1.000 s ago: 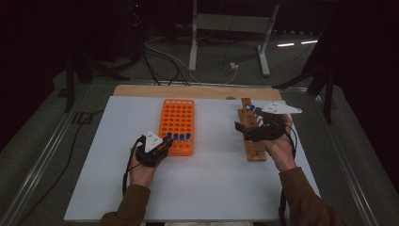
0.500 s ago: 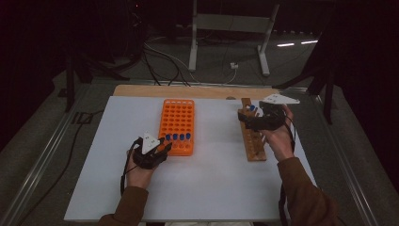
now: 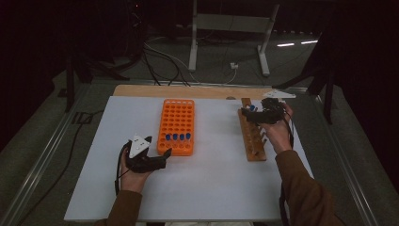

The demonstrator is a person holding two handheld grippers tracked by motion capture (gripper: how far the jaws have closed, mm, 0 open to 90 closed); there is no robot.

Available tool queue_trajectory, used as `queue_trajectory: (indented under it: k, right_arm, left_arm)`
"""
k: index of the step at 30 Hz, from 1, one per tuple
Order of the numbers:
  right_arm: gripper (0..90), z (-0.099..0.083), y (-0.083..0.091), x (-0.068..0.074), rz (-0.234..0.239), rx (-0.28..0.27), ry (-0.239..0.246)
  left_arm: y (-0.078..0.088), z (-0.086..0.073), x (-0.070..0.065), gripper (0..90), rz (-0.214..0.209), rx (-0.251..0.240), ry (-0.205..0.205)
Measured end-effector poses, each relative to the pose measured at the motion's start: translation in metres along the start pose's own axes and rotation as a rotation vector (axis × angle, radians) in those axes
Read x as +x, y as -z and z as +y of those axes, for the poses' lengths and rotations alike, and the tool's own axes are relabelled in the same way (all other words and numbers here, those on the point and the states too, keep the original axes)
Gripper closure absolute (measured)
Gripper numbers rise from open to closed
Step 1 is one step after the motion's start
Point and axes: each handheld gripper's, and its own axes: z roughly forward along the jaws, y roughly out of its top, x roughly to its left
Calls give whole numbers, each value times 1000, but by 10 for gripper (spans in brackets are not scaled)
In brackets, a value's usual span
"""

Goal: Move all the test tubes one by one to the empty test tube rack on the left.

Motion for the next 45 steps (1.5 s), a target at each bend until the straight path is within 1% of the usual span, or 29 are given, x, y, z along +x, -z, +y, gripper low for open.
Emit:
queue_trajectory:
  k: [2,3,6,7,10,12,14,16,20,23,24,26,29,35,40,45]
  right_arm:
    - [66,-1,-4,-2,-8,7,-4]
    - [76,-1,-6,-3,-14,10,-6]
    - [171,-3,-12,-7,-18,17,-17]
    - [185,-4,-14,-9,-12,21,-22]
    - [243,-6,-20,-11,-28,30,-35]
    - [296,-8,-24,-12,-42,35,-43]
    - [362,-10,-28,-14,-42,45,-52]
    - [428,-12,-32,-15,-36,56,-55]
    - [569,-14,-36,-13,-55,69,-53]
    - [681,-14,-38,-12,-75,74,-40]
    - [700,-14,-38,-11,-82,75,-38]
    - [724,-15,-39,-11,-90,77,-40]
    - [746,-17,-41,-9,-100,89,-27]
    - [757,-18,-43,-9,-116,87,-24]
    - [759,-15,-39,-9,-114,63,-38]
    - [760,-11,-32,-9,-116,41,-33]
  left_arm:
    - [2,0,1,54,0,-10,12]
    - [3,0,2,26,-1,-11,12]
    - [4,0,3,17,-16,-23,21]
    - [4,0,3,15,-20,-24,20]
    - [4,0,3,13,-24,-27,25]
    - [3,0,2,14,-26,-25,25]
    - [3,-1,2,14,-25,-25,30]
    - [2,-1,3,14,-22,-20,27]
    - [2,-2,4,14,-18,-18,31]
    - [2,-2,4,14,-18,-18,30]
    - [2,-2,3,14,-17,-18,29]
    - [2,-2,3,14,-18,-17,27]
    - [3,-2,3,14,-17,-18,26]
    - [3,-1,3,14,-16,-19,24]
    - [2,-2,3,14,-15,-19,22]
    - [2,-1,2,14,-14,-19,15]
